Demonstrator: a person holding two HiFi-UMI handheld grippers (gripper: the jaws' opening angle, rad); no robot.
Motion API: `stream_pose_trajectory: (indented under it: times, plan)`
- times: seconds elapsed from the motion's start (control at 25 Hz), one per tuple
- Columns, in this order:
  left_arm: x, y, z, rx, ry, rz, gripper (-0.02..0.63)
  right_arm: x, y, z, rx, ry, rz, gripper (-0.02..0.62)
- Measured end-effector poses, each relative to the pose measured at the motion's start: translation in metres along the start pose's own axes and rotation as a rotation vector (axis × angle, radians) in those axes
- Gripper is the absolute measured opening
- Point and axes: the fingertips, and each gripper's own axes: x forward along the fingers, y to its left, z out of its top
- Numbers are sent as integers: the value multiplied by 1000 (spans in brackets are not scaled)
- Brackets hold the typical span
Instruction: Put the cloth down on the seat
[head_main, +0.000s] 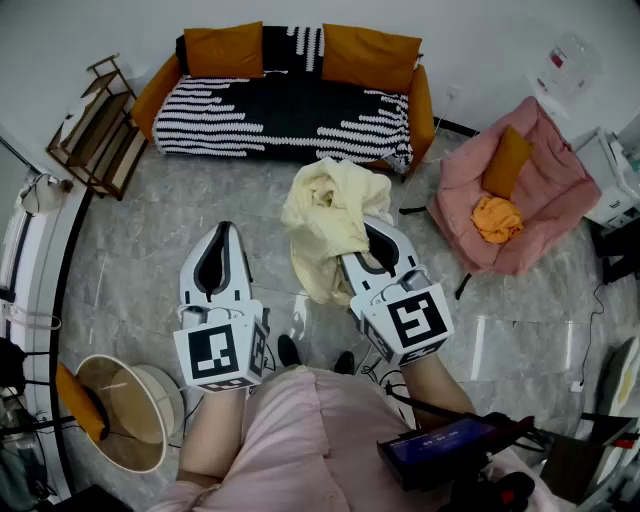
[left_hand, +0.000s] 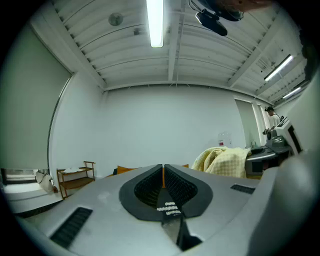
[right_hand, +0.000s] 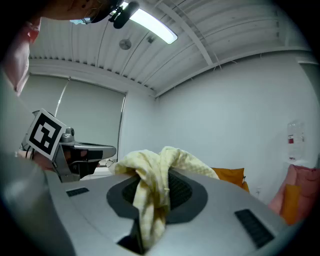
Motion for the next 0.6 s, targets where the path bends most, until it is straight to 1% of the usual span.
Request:
stream_pose_trajectory:
  times: [0.24, 0.44, 0.6]
  plan:
    - [3, 1, -4, -4, 5, 0, 21, 3, -1, -3, 0, 1, 5, 63]
    - [6, 12, -6, -7, 1, -10, 21, 12, 6, -1, -9, 1, -4, 63]
    - [7, 22, -6, -4, -12, -12, 21, 19, 8, 1, 13, -27, -12, 61]
